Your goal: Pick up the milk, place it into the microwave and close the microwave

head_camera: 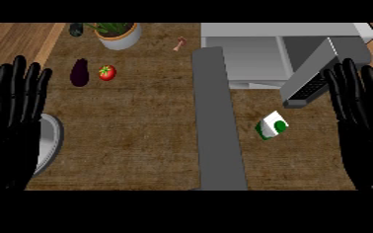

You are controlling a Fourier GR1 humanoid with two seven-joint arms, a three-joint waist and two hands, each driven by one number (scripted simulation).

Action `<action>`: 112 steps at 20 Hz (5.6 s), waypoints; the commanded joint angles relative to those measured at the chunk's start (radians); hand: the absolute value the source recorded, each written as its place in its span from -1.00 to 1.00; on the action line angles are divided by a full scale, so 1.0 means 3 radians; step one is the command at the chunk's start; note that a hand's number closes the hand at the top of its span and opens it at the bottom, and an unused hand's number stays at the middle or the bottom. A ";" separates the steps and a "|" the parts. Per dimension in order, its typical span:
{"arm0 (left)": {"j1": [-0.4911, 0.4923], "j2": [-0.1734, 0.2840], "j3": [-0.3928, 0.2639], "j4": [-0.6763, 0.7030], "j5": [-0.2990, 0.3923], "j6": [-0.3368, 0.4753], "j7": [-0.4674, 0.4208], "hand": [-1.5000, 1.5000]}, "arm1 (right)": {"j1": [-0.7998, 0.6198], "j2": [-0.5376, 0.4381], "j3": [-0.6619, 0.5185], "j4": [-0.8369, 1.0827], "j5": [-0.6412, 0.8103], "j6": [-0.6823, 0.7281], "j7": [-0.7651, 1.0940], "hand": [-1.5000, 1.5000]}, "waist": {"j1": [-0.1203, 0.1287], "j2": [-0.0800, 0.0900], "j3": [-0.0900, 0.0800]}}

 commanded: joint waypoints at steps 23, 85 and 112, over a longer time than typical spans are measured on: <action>0.0637 -0.0335 -0.1648 0.0654 -0.0172 0.0973 -0.0671 -1.00 | 0.1694 0.0199 0.0243 0.0302 0.0069 0.0388 -0.1008 -1.00 | -0.0062 -0.0050 -0.0105; 0.1663 0.0560 -0.1096 0.0429 0.0888 0.0154 -0.1483 -1.00 | -0.1610 -0.0272 -0.1142 0.6142 0.0476 -0.0583 -0.3772 1.00 | 0.0046 -0.0025 -0.0098; 0.1429 0.0348 -0.0701 0.0926 0.0955 -0.0110 -0.1570 -1.00 | -0.1826 0.0278 -0.0668 0.4799 0.0527 -0.1223 -0.2470 1.00 | -0.0025 -0.0043 -0.0106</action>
